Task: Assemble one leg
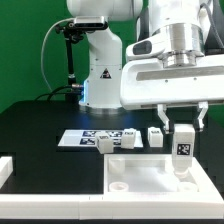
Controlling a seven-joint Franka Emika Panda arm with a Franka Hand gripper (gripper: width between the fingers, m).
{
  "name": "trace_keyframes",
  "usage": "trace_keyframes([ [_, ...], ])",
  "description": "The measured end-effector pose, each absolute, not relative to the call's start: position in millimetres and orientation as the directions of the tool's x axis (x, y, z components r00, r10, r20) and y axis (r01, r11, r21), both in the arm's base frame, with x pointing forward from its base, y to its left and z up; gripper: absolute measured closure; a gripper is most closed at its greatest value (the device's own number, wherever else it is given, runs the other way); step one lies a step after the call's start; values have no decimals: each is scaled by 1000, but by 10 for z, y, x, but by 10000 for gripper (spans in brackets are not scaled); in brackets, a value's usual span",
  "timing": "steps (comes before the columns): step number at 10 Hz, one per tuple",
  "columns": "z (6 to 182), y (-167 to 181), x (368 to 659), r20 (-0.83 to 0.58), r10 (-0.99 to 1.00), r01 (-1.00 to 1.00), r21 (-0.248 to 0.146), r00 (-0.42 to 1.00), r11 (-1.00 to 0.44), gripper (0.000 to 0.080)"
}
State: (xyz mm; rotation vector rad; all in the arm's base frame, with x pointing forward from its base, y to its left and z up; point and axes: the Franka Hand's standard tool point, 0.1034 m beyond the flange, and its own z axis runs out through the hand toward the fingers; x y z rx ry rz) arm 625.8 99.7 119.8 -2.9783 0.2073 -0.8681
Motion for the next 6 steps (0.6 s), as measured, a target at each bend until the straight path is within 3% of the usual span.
trace_keyframes([
  [3,1106,989,6245,533,-114,-103,-51,839,-993,512],
  [6,1125,1081,6319,548,-112,-95,-60,829,-994,512],
])
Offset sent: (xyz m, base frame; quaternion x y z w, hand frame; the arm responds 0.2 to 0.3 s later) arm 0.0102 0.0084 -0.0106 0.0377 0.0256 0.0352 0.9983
